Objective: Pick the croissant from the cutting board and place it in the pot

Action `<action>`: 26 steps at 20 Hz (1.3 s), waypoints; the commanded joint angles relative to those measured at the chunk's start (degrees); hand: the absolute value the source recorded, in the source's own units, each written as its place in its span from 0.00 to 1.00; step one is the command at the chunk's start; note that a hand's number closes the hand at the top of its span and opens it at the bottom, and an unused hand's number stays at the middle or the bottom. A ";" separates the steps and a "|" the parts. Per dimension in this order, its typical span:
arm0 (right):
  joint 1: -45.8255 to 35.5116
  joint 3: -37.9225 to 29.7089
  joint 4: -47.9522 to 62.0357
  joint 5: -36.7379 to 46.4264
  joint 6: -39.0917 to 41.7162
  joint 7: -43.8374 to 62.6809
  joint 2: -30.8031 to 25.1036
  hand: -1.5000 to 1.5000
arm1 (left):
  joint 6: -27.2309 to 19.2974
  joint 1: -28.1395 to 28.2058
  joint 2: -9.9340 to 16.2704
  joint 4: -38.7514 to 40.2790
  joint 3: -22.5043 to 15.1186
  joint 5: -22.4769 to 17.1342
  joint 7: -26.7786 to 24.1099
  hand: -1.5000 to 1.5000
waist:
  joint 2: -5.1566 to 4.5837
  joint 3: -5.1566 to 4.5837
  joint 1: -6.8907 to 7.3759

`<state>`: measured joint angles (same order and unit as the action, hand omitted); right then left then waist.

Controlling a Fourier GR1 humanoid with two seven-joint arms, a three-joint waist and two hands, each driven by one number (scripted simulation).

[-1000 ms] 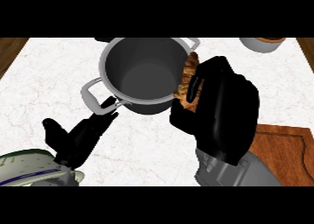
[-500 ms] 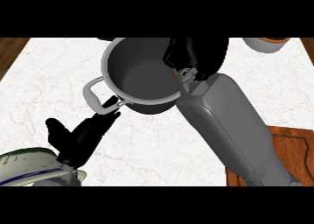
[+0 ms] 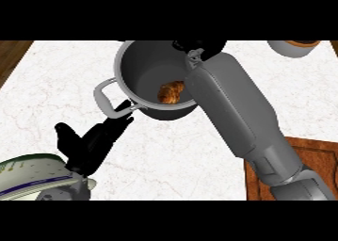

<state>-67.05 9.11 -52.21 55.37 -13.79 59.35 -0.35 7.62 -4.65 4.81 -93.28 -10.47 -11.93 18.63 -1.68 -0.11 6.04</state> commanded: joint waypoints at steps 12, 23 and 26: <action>-2.29 -7.97 15.48 -18.48 -31.02 -10.34 0.34 0.00 | 0.58 -3.13 -0.90 1.56 -0.70 -0.05 0.98 0.50 | -0.95 0.15 2.76; -3.16 -7.96 25.13 -23.33 -47.76 -22.62 0.34 0.00 | 0.73 0.30 -0.89 0.75 -1.60 0.94 -1.16 0.50 | -0.33 0.05 1.56; -3.51 -7.47 27.26 -25.17 -48.28 -24.46 0.34 0.00 | 0.86 0.44 0.16 1.58 0.87 -0.17 -1.32 0.50 | 0.31 0.07 -0.68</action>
<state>-70.28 1.35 -27.89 31.61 -55.87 35.74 -0.27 8.23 -5.70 3.91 -92.14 -11.08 -11.78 18.02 -1.95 -0.01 7.18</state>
